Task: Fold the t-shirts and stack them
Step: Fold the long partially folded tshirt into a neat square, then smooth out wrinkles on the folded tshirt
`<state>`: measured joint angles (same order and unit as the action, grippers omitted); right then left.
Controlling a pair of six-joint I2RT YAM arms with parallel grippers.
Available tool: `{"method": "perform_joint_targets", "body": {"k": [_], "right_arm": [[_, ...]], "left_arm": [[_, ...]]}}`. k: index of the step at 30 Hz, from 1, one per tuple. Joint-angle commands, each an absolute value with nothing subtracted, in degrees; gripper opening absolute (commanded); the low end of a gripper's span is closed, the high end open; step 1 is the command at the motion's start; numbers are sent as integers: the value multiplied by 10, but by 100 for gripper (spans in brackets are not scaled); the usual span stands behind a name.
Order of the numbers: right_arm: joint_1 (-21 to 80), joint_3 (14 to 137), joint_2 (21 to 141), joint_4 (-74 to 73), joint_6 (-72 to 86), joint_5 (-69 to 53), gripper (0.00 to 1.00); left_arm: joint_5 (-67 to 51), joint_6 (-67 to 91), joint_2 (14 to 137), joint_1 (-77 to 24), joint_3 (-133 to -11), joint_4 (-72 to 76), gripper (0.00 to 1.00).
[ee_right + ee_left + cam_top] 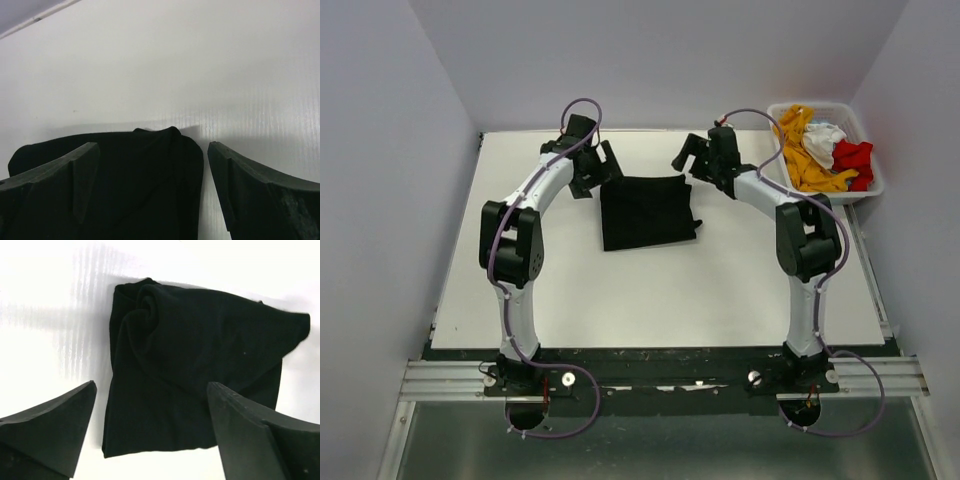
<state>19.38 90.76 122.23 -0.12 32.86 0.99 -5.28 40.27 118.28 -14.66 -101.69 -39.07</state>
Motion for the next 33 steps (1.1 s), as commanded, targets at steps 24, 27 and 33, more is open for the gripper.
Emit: {"method": "perform_joint_targets", "body": {"k": [24, 27, 33], "right_arm": [[192, 953, 1380, 128, 380, -206, 100], [188, 958, 1383, 121, 375, -206, 100], [186, 948, 1313, 82, 329, -208, 100]], "left_arm": [[-170, 504, 1341, -135, -1159, -376, 99], [-172, 501, 1343, -135, -1161, -388, 99], [-200, 479, 1337, -126, -1184, -413, 99]]}}
